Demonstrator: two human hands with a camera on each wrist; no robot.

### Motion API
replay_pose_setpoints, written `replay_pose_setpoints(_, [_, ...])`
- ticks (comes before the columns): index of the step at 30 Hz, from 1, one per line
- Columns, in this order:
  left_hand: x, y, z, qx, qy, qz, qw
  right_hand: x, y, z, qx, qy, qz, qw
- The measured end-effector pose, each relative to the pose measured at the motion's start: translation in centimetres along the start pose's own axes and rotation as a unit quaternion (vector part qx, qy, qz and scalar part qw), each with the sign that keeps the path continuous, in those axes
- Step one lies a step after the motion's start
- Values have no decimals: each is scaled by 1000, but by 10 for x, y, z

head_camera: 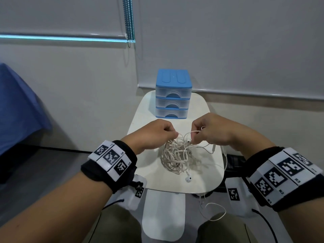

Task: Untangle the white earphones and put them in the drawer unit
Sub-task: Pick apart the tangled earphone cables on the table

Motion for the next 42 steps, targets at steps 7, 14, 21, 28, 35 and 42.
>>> replay_pose_setpoints(7, [0,9,-2,-136,26,-19,990,8,-12,3,-18,-7,-7,1000])
replay_pose_setpoints(14, [4,22,10,-6,3,-61,998,12,-14,7,-28,-14,18,999])
replay_pose_setpoints(21, [4,13,13,74,-32,-86,993,11,-7,10,-109,-26,32,993])
replay_pose_setpoints(28, [0,11,13,-6,-18,-64,998,13,-8,-2,-140,-102,41,984])
replay_pose_setpoints(35, [-2,0,22,-20,49,-13,999,21,-43,24,-97,51,90,990])
replay_pose_setpoints(42, [23,37,11,9,-142,-218,966,38,-94,49,-173,144,207,952])
Point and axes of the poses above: each hand's wrist, its own x-axis away from the middle knuckle, its own z-axis out of the back of the hand, y = z × x, the point moved 3 cm from there along -x, towards the middle knuckle, and after that the axes turned 13 degrees about -x, right-handed, at the moved point
